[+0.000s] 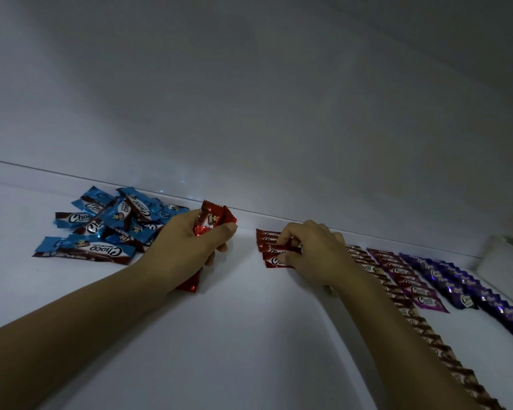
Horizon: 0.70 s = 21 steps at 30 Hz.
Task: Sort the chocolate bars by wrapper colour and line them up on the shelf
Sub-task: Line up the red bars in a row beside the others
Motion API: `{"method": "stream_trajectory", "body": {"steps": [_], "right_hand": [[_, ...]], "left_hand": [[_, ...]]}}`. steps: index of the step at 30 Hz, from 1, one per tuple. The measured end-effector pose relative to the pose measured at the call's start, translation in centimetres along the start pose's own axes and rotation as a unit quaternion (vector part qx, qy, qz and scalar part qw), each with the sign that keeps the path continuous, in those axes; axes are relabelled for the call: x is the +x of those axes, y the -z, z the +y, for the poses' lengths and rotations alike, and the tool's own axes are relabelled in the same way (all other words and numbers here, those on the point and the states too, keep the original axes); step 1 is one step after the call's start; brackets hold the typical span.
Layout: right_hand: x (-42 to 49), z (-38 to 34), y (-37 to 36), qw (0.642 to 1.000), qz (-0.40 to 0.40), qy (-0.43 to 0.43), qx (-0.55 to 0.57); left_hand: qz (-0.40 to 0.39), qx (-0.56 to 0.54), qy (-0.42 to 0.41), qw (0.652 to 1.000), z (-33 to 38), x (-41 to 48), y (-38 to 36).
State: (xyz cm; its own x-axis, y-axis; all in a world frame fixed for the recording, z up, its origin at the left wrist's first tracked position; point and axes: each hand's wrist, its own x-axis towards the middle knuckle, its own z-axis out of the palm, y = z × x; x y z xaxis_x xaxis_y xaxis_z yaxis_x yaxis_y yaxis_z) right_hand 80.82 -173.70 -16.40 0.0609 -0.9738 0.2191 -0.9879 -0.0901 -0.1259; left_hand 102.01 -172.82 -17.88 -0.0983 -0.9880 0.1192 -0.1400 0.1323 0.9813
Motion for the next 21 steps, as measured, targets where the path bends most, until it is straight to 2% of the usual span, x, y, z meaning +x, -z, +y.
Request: {"method": "stream_trajectory", "body": {"steps": [12,21], "right_hand": [[-0.52,-0.56,-0.32,0.998,0.056,0.013,0.029],[-0.23,-0.78,-0.02,0.998,0.028,0.006,0.055]], "left_hand": [[0.005,-0.013,-0.011,1.0,-0.41,0.06,0.0],[-0.023,-0.015,-0.032,0.999,-0.34,-0.09,0.17]]}}
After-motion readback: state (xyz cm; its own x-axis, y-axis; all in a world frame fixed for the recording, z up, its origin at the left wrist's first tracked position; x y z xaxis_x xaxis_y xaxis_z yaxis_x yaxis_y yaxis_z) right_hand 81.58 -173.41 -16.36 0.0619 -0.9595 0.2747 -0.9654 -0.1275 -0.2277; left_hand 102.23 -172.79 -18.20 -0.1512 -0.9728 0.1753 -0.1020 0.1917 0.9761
